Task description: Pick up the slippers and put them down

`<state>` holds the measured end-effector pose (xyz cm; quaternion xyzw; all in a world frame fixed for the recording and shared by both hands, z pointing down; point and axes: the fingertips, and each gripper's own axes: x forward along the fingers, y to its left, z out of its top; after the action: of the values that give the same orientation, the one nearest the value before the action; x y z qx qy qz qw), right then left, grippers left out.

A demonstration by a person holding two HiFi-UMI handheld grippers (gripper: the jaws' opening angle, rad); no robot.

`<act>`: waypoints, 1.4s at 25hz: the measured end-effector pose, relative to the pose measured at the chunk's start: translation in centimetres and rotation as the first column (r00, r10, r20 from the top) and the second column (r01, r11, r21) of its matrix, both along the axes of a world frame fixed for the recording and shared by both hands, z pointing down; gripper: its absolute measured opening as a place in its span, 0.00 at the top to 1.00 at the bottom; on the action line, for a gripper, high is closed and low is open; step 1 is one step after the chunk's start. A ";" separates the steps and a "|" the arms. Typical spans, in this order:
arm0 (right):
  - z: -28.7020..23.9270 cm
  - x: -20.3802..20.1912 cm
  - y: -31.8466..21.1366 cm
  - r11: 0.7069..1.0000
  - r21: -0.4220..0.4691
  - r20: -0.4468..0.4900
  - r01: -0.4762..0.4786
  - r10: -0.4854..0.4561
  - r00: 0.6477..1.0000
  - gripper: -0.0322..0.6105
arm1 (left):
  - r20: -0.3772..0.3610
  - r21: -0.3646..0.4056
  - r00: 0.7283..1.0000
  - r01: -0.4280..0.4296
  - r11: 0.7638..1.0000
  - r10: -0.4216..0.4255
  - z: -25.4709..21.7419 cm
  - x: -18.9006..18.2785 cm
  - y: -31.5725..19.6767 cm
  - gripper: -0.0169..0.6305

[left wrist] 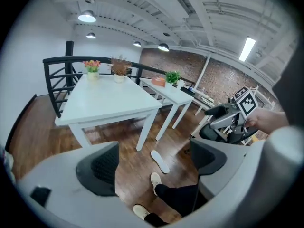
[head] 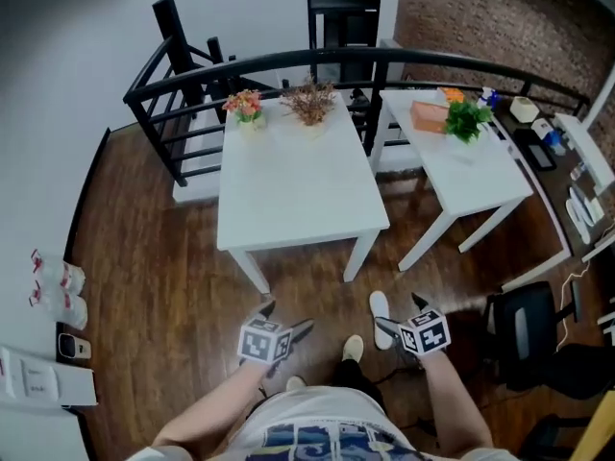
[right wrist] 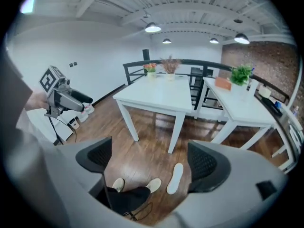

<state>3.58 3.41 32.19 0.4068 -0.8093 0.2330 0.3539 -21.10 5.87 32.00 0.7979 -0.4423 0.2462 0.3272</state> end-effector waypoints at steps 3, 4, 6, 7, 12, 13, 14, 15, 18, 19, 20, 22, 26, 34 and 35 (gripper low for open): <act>-4.0 -3.0 1.9 0.998 0.048 0.008 0.040 -0.040 0.999 0.15 | -0.026 0.022 0.996 0.081 0.996 -0.081 -1.8 -4.0 2.4 0.25; -5.4 -3.9 2.4 0.996 0.068 0.011 0.051 -0.052 0.999 0.15 | -0.033 0.031 0.994 0.105 0.994 -0.104 -2.5 -5.3 2.9 0.25; -7.7 -5.4 3.2 0.991 0.113 0.006 0.069 -0.070 0.997 0.15 | -0.038 0.045 0.990 0.141 0.989 -0.139 -3.7 -7.7 3.8 0.25; -8.6 -6.0 3.6 0.988 0.135 0.002 0.075 -0.076 0.997 0.15 | -0.041 0.052 0.988 0.150 0.987 -0.148 -4.3 -8.6 4.3 0.25; -12.0 -8.3 5.2 0.975 0.208 0.008 0.079 -0.083 0.997 0.15 | -0.057 0.104 0.987 0.158 0.982 -0.153 -7.4 -11.1 6.0 0.25; -12.3 -8.5 5.5 0.974 0.213 0.006 0.079 -0.083 0.997 0.15 | -0.054 0.120 0.987 0.159 0.980 -0.153 -7.8 -11.3 6.2 0.25; -12.5 -8.6 5.8 0.973 0.216 0.004 0.079 -0.082 0.997 0.15 | -0.048 0.135 0.987 0.158 0.978 -0.153 -8.2 -11.6 6.2 0.25; -12.7 -8.8 6.0 0.972 0.221 -0.001 0.079 -0.080 0.997 0.15 | -0.043 0.145 0.988 0.155 0.977 -0.151 -8.4 -11.8 6.3 0.25; -13.1 -9.3 6.5 0.968 0.236 -0.035 0.084 -0.078 0.996 0.15 | -0.038 0.153 0.989 0.145 0.978 -0.141 -8.6 -12.5 6.6 0.25; -13.1 -9.5 6.8 0.967 0.238 -0.046 0.087 -0.078 0.996 0.15 | -0.038 0.153 0.989 0.144 0.978 -0.140 -8.5 -12.7 6.8 0.25; -13.0 -9.7 7.0 0.967 0.238 -0.049 0.088 -0.078 0.996 0.15 | -0.038 0.152 0.989 0.144 0.978 -0.140 -8.4 -13.0 7.0 0.25; -12.9 -10.2 7.6 0.968 0.235 -0.040 0.082 -0.075 0.996 0.15 | -0.038 0.148 0.989 0.147 0.978 -0.143 -8.0 -13.7 7.5 0.25; -12.5 -10.9 8.7 0.972 0.220 -0.045 0.087 -0.079 0.996 0.15 | -0.038 0.137 0.989 0.150 0.979 -0.146 -7.5 -14.6 8.4 0.25; -11.7 -11.4 10.1 0.974 0.209 -0.060 0.087 -0.076 0.995 0.15 | -0.034 0.131 0.991 0.132 0.983 -0.128 -6.9 -15.2 9.4 0.25; -11.6 -11.5 10.2 0.974 0.209 -0.061 0.088 -0.077 0.995 0.15 | -0.033 0.132 0.991 0.130 0.983 -0.127 -6.8 -15.2 9.5 0.25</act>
<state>-7.97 13.57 20.55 0.4140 -0.8362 0.1200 0.3392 -36.34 15.36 25.20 0.7908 -0.5044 0.1848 0.2933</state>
